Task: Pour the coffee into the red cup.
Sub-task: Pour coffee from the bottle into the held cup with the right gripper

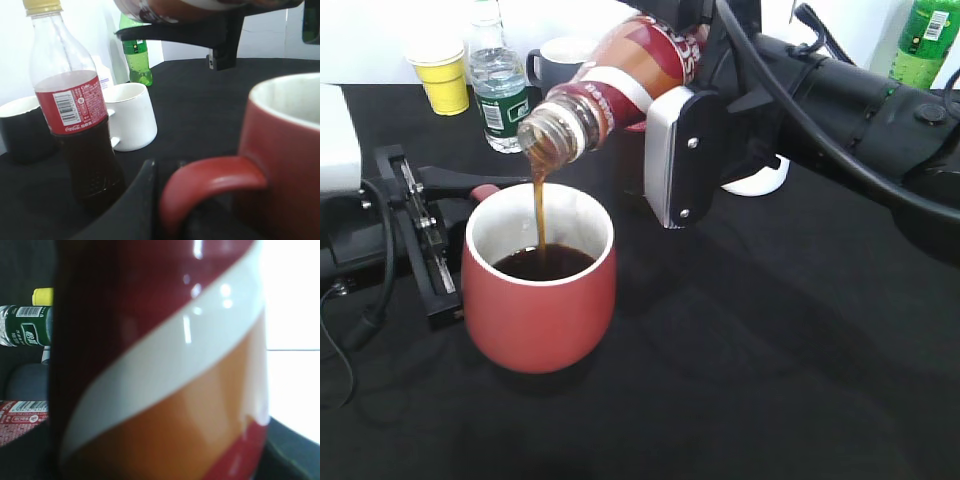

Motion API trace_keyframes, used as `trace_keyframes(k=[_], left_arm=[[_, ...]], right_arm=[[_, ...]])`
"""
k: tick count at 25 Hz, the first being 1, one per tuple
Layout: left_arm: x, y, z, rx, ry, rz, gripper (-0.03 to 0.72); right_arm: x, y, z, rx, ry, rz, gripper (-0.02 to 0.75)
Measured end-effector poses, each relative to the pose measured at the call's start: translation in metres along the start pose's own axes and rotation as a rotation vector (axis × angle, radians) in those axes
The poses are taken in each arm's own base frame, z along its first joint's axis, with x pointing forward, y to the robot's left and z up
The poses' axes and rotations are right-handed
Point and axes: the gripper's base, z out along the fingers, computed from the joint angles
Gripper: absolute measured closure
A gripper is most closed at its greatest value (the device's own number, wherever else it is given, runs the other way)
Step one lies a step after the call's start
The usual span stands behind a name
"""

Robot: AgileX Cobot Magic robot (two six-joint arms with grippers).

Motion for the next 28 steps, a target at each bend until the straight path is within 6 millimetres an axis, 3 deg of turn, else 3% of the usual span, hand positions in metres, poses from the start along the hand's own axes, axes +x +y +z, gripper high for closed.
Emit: trace_keyframes(k=[28], left_arm=[[0.0001, 0.0001, 0.0, -0.001, 0.001, 0.001, 0.615]], right_arm=[[-0.0004, -0.0002, 0.0, 0.002, -0.004, 0.019, 0.206]])
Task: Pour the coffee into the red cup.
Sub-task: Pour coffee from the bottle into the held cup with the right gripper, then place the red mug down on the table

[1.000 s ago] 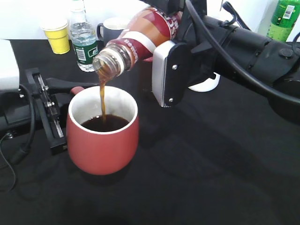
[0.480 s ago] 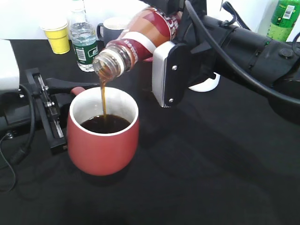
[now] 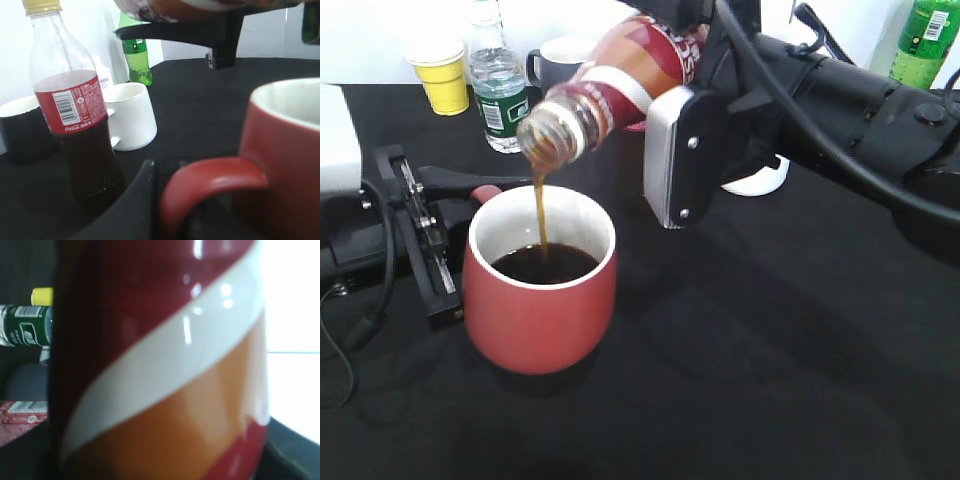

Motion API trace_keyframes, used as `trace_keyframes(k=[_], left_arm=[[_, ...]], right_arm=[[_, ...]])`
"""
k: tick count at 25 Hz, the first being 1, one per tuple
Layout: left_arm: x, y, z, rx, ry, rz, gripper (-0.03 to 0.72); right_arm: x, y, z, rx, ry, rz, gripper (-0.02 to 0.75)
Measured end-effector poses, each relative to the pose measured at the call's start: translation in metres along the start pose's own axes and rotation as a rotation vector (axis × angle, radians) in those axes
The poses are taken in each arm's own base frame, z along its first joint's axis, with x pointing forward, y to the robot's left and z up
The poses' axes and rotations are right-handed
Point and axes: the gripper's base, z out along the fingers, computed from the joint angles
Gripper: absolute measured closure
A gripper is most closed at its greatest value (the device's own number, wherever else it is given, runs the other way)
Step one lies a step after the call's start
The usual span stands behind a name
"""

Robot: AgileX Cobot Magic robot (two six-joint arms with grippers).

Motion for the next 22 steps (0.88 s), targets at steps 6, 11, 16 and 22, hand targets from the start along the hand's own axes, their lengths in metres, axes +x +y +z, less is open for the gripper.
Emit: trace_keyframes(k=[6, 11, 16, 22], left_arm=[[-0.001, 0.004, 0.0, -0.049, -0.013, -0.024, 0.615], [-0.003, 0.007, 0.0, -0.078, -0.029, -0.039, 0.614], [-0.004, 0.014, -0.001, -0.15, -0.048, -0.073, 0.613], [-0.002, 0.033, -0.006, -0.363, -0.051, -0.12, 0.614]], right_arm=[[0.001, 0.001, 0.0, -0.007, 0.008, 0.112, 0.206], [0.001, 0.001, 0.0, -0.008, 0.014, 0.464, 0.206], [0.002, 0.005, 0.0, -0.032, 0.055, 1.273, 0.206], [0.002, 0.012, -0.001, -0.089, 0.11, 1.5, 0.206]])
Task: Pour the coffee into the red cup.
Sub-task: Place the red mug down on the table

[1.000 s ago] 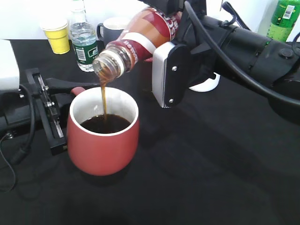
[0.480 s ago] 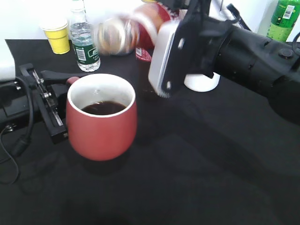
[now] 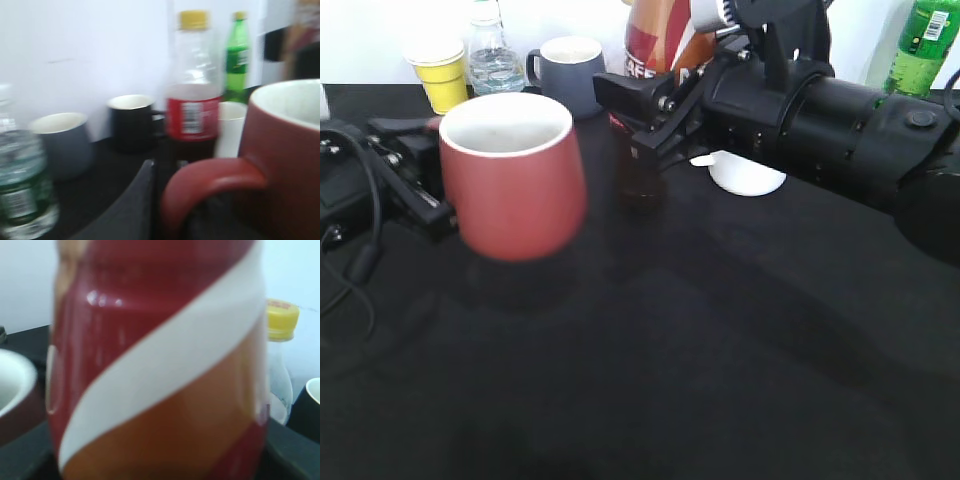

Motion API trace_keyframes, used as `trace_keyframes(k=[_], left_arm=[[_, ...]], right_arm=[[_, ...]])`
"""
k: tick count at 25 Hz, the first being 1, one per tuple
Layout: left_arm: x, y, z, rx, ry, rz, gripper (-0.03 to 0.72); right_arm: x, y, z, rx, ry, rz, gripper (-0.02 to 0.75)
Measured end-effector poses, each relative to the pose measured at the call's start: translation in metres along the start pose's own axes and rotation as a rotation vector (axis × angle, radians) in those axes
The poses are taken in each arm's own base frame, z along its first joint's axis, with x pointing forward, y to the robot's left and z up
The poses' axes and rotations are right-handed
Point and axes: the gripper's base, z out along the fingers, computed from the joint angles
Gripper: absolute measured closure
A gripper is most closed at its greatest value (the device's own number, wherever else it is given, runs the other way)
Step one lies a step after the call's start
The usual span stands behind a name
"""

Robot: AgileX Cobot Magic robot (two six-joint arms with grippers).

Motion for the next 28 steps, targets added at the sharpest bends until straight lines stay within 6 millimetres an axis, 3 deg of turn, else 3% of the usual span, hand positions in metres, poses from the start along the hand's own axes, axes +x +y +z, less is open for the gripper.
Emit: trace_keyframes(k=[3, 9, 12, 14, 18, 22, 25, 28], left_arm=[[0.002, 0.02, -0.004, -0.145, 0.021, 0.042, 0.614], [0.002, 0.093, -0.044, -0.498, -0.011, 0.04, 0.614], [0.015, 0.128, -0.055, -0.616, 0.014, 0.026, 0.614], [0.032, 0.149, -0.049, -0.646, 0.049, 0.002, 0.614], [0.069, 0.189, -0.019, -0.648, 0.082, -0.019, 0.614], [0.086, 0.227, 0.009, -0.65, 0.039, 0.014, 0.614], [0.096, 0.242, 0.021, -0.647, 0.023, 0.026, 0.614], [0.112, 0.243, 0.024, -0.628, 0.049, 0.019, 0.614]], right_arm=[[0.0, 0.0, 0.0, -0.002, 0.001, -0.002, 0.206], [0.0, 0.0, 0.0, -0.002, 0.001, -0.002, 0.206], [0.0, 0.0, 0.0, -0.002, 0.002, -0.001, 0.206], [0.0, 0.0, 0.0, -0.002, 0.002, -0.001, 0.206], [0.0, 0.0, 0.0, -0.002, 0.002, -0.001, 0.206], [0.0, 0.0, 0.0, -0.002, 0.002, -0.001, 0.206], [0.0, 0.0, 0.0, -0.002, 0.003, -0.001, 0.206], [0.0, 0.0, 0.0, -0.002, 0.003, -0.001, 0.206]])
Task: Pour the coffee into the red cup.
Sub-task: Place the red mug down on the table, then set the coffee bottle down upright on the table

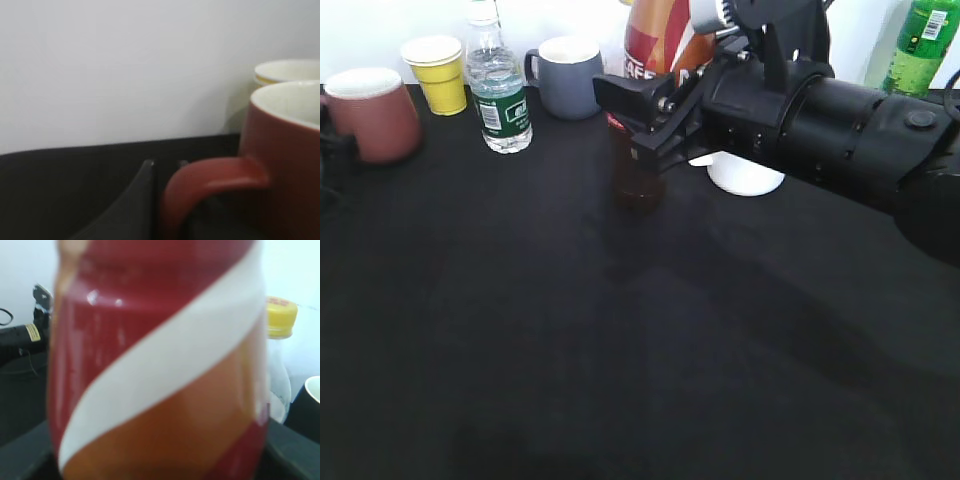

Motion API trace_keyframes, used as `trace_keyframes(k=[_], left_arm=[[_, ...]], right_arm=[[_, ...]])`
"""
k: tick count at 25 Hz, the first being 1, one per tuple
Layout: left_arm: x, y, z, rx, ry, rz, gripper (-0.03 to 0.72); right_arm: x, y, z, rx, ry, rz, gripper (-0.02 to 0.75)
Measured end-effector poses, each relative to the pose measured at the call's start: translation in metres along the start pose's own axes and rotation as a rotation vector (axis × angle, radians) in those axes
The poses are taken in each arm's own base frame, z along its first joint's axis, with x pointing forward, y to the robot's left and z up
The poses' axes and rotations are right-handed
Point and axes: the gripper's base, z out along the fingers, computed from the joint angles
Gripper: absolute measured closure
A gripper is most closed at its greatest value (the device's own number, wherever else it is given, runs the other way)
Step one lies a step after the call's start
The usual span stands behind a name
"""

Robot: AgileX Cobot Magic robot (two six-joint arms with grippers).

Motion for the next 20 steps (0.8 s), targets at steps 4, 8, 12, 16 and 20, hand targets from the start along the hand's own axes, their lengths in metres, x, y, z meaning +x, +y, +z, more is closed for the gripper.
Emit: trace_keyframes(k=[4, 8, 12, 16, 20], left_arm=[[0.005, 0.0, 0.0, 0.006, -0.002, 0.006, 0.612], [0.007, -0.001, 0.003, 0.017, -0.018, 0.005, 0.578], [0.007, -0.001, 0.003, 0.017, -0.023, 0.003, 0.413], [0.003, -0.004, -0.01, 0.013, -0.005, -0.007, 0.398], [0.003, -0.007, -0.02, 0.012, 0.01, -0.017, 0.396]], right_arm=[[0.0, 0.0, 0.0, 0.0, 0.001, -0.001, 0.206], [0.0, 0.0, 0.0, 0.0, 0.0, -0.002, 0.206], [0.0, 0.0, 0.0, 0.0, -0.001, -0.002, 0.206], [0.0, 0.0, 0.0, 0.0, -0.001, -0.002, 0.206], [0.0, 0.0, 0.0, 0.0, -0.001, -0.002, 0.206]])
